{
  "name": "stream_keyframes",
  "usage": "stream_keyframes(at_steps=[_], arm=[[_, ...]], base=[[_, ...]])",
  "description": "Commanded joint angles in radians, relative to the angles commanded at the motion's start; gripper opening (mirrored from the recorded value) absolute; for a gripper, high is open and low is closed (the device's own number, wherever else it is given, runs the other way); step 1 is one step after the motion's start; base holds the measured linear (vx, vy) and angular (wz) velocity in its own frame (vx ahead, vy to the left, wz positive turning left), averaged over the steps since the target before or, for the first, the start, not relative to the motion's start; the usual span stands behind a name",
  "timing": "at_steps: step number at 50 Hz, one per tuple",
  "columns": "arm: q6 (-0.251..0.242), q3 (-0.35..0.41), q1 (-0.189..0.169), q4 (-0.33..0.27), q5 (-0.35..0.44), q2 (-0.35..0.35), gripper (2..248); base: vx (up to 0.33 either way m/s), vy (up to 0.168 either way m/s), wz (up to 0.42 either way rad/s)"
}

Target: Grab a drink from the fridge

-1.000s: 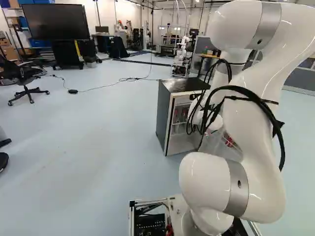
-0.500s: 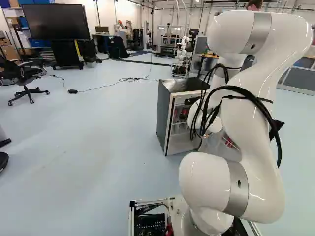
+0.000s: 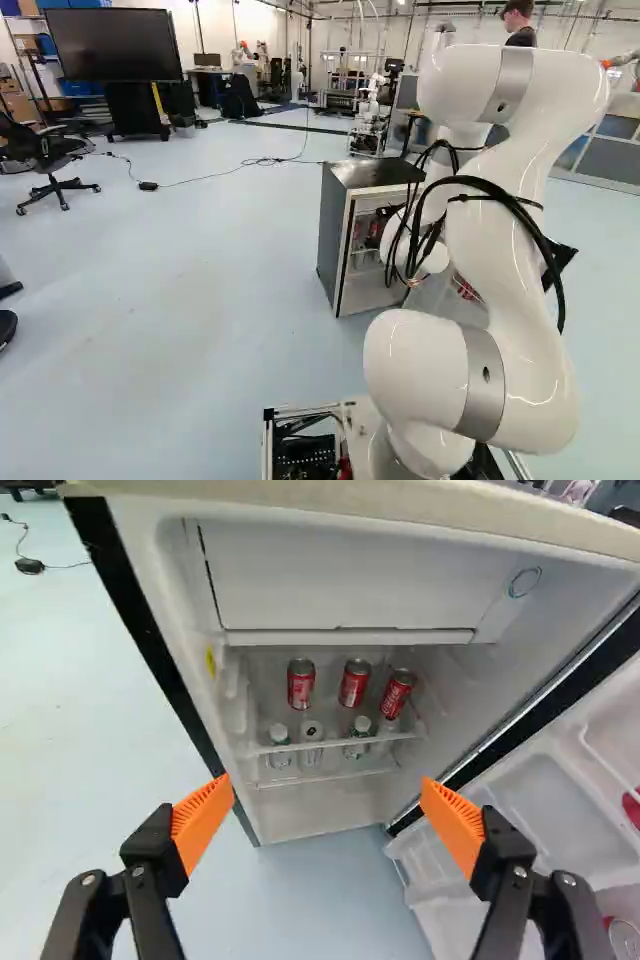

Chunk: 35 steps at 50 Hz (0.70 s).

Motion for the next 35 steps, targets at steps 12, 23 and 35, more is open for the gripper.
stream_keyframes(at_steps=[12, 23, 35], arm=[[0.000, -0.039, 0.003, 0.047, 0.000, -0.052, 247], [0.000, -0.082, 0.009, 0.073, 0.000, -0.103, 247], [0.000, -0.130, 0.017, 0.099, 0.000, -0.158, 247]], base=[[0.000, 0.000, 0.000], [0.000, 0.000, 0.000], [0.000, 0.000, 0.000]])
